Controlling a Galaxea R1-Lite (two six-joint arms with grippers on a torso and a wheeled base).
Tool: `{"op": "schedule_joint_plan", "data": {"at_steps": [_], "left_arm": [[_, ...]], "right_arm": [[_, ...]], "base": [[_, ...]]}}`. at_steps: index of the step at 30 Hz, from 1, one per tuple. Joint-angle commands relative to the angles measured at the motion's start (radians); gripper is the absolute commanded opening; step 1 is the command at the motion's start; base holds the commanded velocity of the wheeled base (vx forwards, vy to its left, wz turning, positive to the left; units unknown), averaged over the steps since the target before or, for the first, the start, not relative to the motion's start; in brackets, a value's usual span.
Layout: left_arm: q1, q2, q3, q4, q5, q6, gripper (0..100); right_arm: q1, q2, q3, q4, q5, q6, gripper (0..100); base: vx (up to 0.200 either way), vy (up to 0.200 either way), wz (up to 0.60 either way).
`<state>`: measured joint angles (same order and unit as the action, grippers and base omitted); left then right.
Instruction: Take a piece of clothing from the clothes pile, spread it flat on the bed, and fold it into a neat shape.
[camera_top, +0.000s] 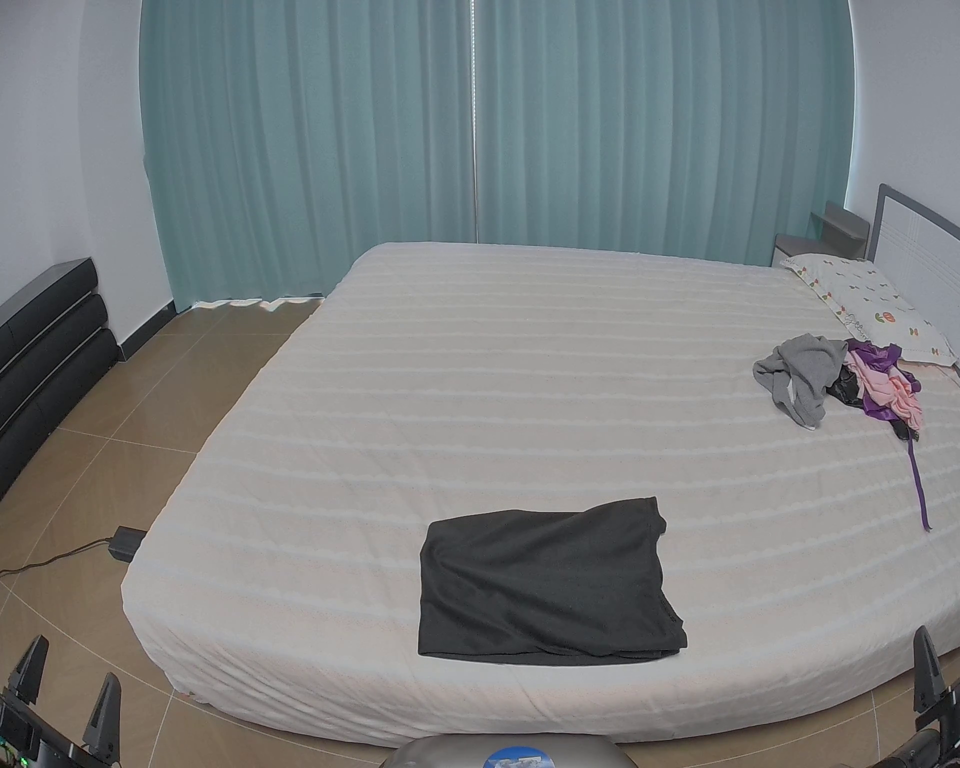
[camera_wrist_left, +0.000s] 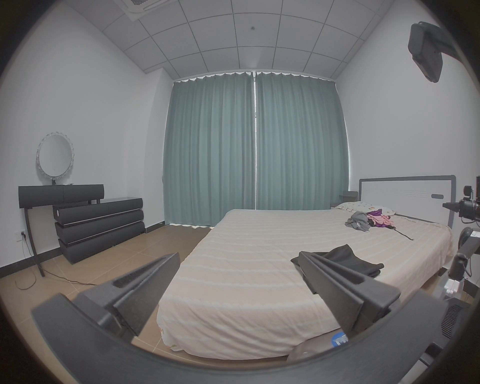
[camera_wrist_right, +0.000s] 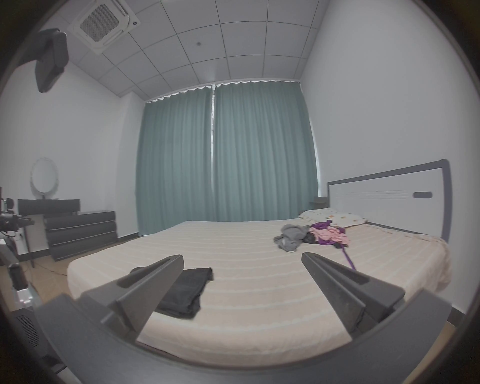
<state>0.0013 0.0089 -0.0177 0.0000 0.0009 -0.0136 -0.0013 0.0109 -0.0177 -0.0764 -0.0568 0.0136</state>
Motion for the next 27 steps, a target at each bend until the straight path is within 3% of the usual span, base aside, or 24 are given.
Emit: {"op": "schedule_joint_plan", "data": {"at_steps": [1, 6, 27], "left_arm": [[0.0, -0.009, 0.016, 0.002, -0.001, 0.006, 100], [0.0, -0.009, 0.016, 0.002, 0.005, 0.0, 100], [0.0, -0.009, 0.018, 0.002, 0.002, 0.007, 100]], "right_arm": [[0.0, -0.009, 0.018, 0.0, 0.08, 0.009, 100], [0.0, -0.009, 0.018, 0.007, 0.213, 0.029, 100], [0.0, -0.008, 0.013, 0.029, 0.239, 0.002, 100]], "base": [[0.0, 0.0, 0.0], [0.0, 0.0, 0.0], [0.0, 0.0, 0.0]]}}
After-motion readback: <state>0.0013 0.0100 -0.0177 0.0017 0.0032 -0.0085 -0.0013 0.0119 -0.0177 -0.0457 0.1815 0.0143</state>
